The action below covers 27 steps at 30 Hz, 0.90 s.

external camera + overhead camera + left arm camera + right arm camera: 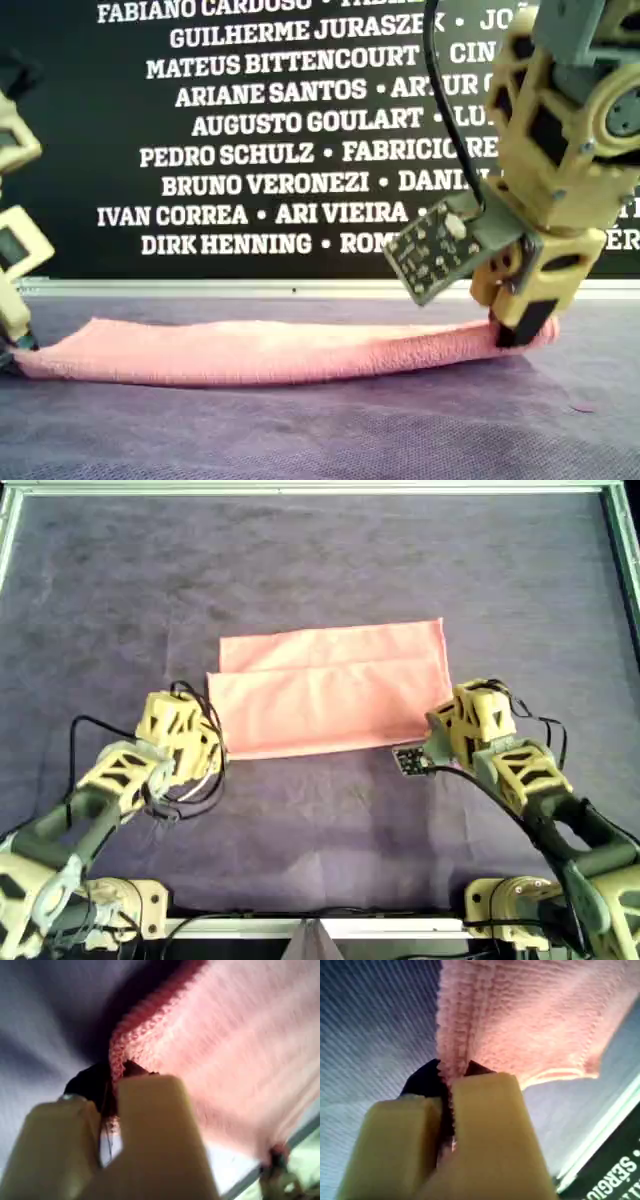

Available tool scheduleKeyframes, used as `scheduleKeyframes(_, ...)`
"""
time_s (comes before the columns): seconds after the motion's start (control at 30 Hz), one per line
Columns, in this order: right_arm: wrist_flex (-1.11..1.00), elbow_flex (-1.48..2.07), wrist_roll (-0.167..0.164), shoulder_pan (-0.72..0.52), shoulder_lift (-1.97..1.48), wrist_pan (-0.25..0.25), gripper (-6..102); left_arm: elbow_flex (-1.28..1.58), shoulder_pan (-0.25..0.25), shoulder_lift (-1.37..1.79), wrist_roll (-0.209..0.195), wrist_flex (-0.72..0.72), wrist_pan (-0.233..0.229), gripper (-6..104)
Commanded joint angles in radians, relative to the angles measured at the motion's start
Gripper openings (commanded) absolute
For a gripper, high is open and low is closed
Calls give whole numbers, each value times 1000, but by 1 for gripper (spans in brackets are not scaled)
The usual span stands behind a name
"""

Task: Fold a cloth

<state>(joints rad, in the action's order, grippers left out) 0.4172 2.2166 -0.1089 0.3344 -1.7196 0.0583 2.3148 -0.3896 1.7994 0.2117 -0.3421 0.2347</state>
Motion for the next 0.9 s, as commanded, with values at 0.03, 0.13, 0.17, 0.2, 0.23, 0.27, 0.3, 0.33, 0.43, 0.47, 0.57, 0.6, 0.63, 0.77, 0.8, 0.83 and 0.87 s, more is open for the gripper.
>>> scheduleKeyframes(0.03,14,-14,5,5,-60,-3,-2,-6,-26,101,-3,-2,5,0)
scheduleKeyframes(0.13,14,-11,6,3,-49,-3,-2,-5,-14,109,-3,-2,3,2)
scheduleKeyframes(0.17,14,-9,6,3,-51,-3,-1,-3,-14,109,-3,-2,3,2)
scheduleKeyframes(0.2,14,-2,6,2,-64,-3,1,3,-14,109,-3,-2,-9,4)
scheduleKeyframes(0.23,14,12,5,2,-69,-3,4,17,-14,110,-3,-2,-11,6)
scheduleKeyframes(0.27,14,26,5,2,-72,-2,8,32,-12,110,-3,-2,-12,10)
scheduleKeyframes(0.3,14,38,5,2,-78,-2,13,49,-12,110,-3,-3,-14,14)
scheduleKeyframes(0.33,14,55,5,2,-86,8,18,67,-12,112,-3,-3,-14,20)
scheduleKeyframes(0.43,14,126,5,2,-106,12,35,143,-12,112,12,-3,-14,35)
scheduleKeyframes(0.47,14,150,5,2,-121,12,40,169,-12,114,14,-3,-14,40)
scheduleKeyframes(0.57,14,221,5,2,-181,12,50,213,-12,163,14,-3,-14,51)
scheduleKeyframes(0.6,14,241,5,2,-212,12,52,222,-12,192,14,-3,-14,53)
scheduleKeyframes(0.63,14,258,5,0,-245,12,54,230,-12,227,14,-3,-14,56)
scheduleKeyframes(0.77,15,347,5,-2,-411,14,54,267,-11,407,14,-3,-14,59)
scheduleKeyframes(0.8,15,376,5,-5,-462,14,54,278,-11,459,14,-3,-15,58)
scheduleKeyframes(0.83,15,407,5,-6,-505,14,54,290,-11,515,14,-3,-15,58)
scheduleKeyframes(0.87,15,437,3,-9,-552,14,54,307,-11,574,14,-3,-15,58)
